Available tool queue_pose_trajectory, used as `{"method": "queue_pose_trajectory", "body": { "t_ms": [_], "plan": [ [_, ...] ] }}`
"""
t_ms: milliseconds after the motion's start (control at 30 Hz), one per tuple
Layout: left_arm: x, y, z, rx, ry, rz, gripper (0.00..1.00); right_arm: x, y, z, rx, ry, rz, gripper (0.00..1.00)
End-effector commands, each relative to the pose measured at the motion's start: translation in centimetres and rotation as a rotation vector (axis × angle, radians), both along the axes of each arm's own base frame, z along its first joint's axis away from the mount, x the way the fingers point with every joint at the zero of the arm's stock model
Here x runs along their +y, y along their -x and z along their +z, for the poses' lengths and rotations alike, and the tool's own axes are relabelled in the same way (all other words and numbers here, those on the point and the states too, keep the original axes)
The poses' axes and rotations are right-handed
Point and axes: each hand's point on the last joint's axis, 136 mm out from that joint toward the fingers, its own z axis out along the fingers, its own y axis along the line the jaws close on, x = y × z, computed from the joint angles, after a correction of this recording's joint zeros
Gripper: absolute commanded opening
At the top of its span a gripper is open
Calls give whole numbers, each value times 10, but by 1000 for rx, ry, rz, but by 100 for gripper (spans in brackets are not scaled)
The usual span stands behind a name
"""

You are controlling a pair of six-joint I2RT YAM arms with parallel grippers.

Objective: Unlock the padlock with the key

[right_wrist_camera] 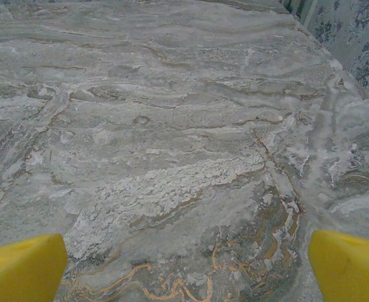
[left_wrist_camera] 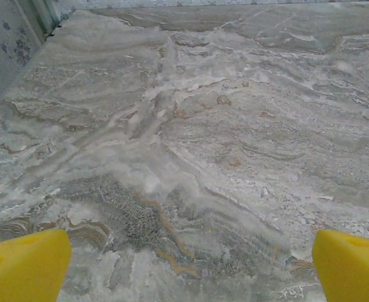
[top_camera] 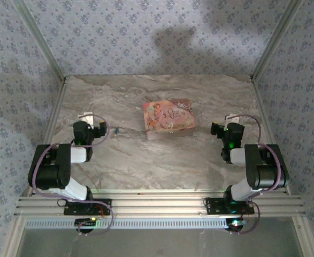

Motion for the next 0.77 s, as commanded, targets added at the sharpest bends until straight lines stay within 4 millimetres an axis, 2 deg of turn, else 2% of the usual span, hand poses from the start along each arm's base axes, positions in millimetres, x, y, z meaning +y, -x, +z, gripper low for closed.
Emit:
{"method": "queue_pose_trajectory", "body": {
  "t_ms": [0,467,600,733],
  "plan": [
    [-3,-5,6,-17,25,-13,98,-2,-7,13,-40,29,-9,100],
    [-3,-5,6,-17,25,-12,98,-2,-7,12,-37,30,-9,100],
    [-3,-5,6,-17,25,-12,98,9,-10,9,-19,18,65,100],
    [-3,-5,6,-17,25,-12,98,9,-10,10,-22,9,72,100]
  ]
}}
